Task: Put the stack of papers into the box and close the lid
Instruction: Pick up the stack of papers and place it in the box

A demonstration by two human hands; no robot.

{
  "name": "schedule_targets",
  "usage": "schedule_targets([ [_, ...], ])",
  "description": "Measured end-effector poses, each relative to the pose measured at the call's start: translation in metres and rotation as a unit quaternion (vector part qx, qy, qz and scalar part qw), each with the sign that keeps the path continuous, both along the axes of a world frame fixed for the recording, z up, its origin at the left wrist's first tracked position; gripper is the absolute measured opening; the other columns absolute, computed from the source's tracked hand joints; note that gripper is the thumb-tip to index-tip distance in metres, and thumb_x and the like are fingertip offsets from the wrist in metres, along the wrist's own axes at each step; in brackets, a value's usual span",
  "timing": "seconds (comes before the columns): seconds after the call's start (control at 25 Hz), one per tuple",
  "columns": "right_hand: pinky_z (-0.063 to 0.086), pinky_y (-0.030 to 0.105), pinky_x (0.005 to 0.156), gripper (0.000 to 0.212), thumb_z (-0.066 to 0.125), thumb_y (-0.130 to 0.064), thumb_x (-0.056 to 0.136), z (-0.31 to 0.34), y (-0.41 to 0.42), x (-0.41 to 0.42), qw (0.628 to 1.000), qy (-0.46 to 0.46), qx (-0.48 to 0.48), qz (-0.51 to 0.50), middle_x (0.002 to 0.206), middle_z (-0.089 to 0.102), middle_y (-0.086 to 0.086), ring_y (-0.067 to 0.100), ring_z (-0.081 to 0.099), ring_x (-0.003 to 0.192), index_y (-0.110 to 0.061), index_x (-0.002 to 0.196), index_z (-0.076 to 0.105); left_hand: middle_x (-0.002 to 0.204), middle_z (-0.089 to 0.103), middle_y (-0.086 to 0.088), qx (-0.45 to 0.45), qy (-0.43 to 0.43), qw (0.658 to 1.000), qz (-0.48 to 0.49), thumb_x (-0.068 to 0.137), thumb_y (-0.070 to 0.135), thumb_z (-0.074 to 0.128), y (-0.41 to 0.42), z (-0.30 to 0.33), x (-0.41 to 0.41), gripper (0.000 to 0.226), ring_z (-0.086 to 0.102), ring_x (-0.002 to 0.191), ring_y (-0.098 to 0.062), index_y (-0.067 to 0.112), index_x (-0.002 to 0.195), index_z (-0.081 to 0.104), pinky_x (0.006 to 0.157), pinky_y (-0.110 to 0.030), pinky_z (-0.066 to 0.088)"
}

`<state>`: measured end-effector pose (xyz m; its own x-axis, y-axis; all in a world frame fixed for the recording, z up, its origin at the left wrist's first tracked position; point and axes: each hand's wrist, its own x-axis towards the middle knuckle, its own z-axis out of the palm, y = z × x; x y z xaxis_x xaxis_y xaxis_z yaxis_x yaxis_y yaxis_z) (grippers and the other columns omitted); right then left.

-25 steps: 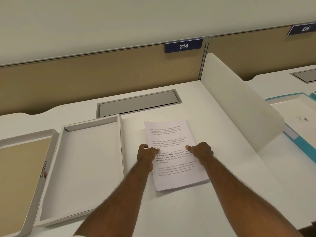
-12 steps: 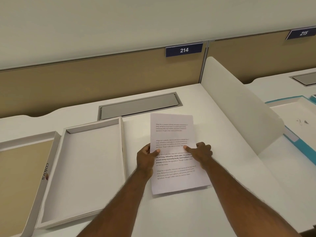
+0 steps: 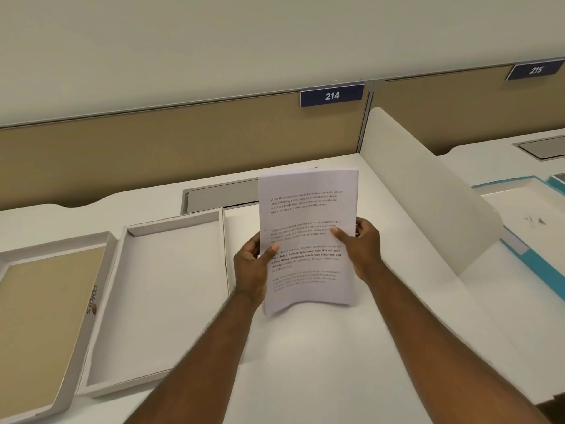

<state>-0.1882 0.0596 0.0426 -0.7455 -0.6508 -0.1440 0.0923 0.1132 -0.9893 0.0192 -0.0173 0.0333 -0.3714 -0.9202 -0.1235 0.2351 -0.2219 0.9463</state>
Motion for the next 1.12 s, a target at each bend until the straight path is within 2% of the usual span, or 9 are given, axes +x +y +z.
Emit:
schedule_targets([
  [0.24, 0.059, 0.041, 0.081, 0.036, 0.07, -0.018, 0.085, 0.001, 0.005, 0.028, 0.991, 0.123, -0.052, -0.025, 0.109, 0.066, 0.009, 0.026, 0.066, 0.096, -0.01, 0.114, 0.052, 0.114, 0.073, -0.007, -0.112, -0.039, 0.991, 0.055, 0.087, 0.0, 0.066, 0.003, 0.013, 0.006, 0.04, 0.07, 0.096, -0.018, 0.008, 0.126, 0.063, 0.083, -0.03, 0.061],
  [0.36, 0.055, 0.028, 0.077, 0.036, 0.065, -0.022, 0.089, -0.005, 0.01, 0.037, 0.987, 0.147, -0.069, -0.012, 0.11, 0.064, 0.003, 0.019, 0.065, 0.096, -0.013, 0.118, 0.048, 0.108, 0.073, 0.003, -0.114, -0.045, 0.99, 0.064, 0.086, 0.0, 0.067, 0.001, 0.003, 0.013, 0.037, 0.067, 0.099, -0.019, 0.01, 0.121, 0.062, 0.079, -0.025, 0.06],
  [0.44, 0.052, 0.016, 0.073, 0.036, 0.062, -0.028, 0.09, -0.003, 0.011, 0.044, 0.984, 0.155, -0.082, -0.008, 0.107, 0.062, -0.005, 0.003, 0.064, 0.094, -0.016, 0.119, 0.045, 0.107, 0.067, 0.009, -0.133, -0.058, 0.988, 0.06, 0.087, 0.006, 0.067, 0.0, 0.002, 0.014, 0.036, 0.064, 0.104, -0.019, 0.015, 0.12, 0.054, 0.077, -0.022, 0.059],
  [0.56, 0.05, 0.005, 0.071, 0.04, 0.056, -0.03, 0.091, 0.0, 0.009, 0.053, 0.982, 0.159, -0.099, -0.028, 0.107, 0.06, -0.011, -0.007, 0.061, 0.092, -0.015, 0.125, 0.041, 0.12, 0.05, -0.001, -0.174, -0.095, 0.979, 0.044, 0.09, 0.025, 0.063, -0.003, 0.008, 0.009, 0.042, 0.057, 0.111, -0.012, 0.018, 0.126, 0.042, 0.08, -0.017, 0.056],
  [0.64, 0.05, 0.009, 0.077, 0.04, 0.053, -0.025, 0.093, 0.0, 0.008, 0.059, 0.978, 0.174, -0.101, -0.061, 0.115, 0.061, 0.001, 0.008, 0.061, 0.098, -0.01, 0.129, 0.041, 0.12, 0.045, -0.003, -0.179, -0.119, 0.975, 0.046, 0.092, 0.031, 0.058, -0.004, 0.011, 0.005, 0.039, 0.056, 0.111, -0.012, 0.019, 0.124, 0.038, 0.08, -0.019, 0.055],
  [0.8, 0.05, 0.03, 0.09, 0.037, 0.051, -0.013, 0.096, -0.003, 0.007, 0.065, 0.968, 0.21, -0.087, -0.108, 0.123, 0.061, 0.013, 0.024, 0.059, 0.108, -0.005, 0.133, 0.047, 0.105, 0.056, 0.019, -0.191, -0.13, 0.972, 0.032, 0.098, 0.024, 0.05, -0.005, 0.01, 0.004, 0.028, 0.064, 0.093, 0.006, 0.025, 0.119, 0.031, 0.068, -0.014, 0.057],
  [0.96, 0.052, 0.04, 0.09, 0.033, 0.047, -0.01, 0.098, -0.001, 0.005, 0.058, 0.963, 0.243, -0.057, -0.098, 0.121, 0.062, 0.017, 0.03, 0.06, 0.107, -0.001, 0.13, 0.049, 0.11, 0.059, 0.008, -0.227, -0.176, 0.958, 0.023, 0.098, 0.021, 0.052, -0.012, 0.011, 0.01, 0.025, 0.062, 0.101, -0.013, 0.022, 0.121, 0.042, 0.076, -0.02, 0.057],
  [1.04, 0.053, 0.037, 0.087, 0.031, 0.047, -0.01, 0.098, -0.001, 0.007, 0.055, 0.959, 0.263, -0.048, -0.091, 0.118, 0.063, 0.017, 0.027, 0.06, 0.102, 0.0, 0.128, 0.05, 0.115, 0.059, 0.004, -0.244, -0.194, 0.95, 0.02, 0.097, 0.021, 0.052, -0.014, 0.01, 0.013, 0.029, 0.06, 0.103, -0.017, 0.015, 0.125, 0.045, 0.081, -0.028, 0.057],
  [1.12, 0.053, 0.034, 0.084, 0.031, 0.047, -0.01, 0.098, 0.0, 0.008, 0.056, 0.959, 0.264, -0.047, -0.087, 0.117, 0.063, 0.016, 0.022, 0.058, 0.099, -0.001, 0.127, 0.05, 0.116, 0.058, 0.003, -0.255, -0.2, 0.946, 0.027, 0.098, 0.019, 0.051, -0.011, 0.008, 0.012, 0.029, 0.059, 0.103, -0.016, 0.013, 0.125, 0.045, 0.078, -0.022, 0.055],
])
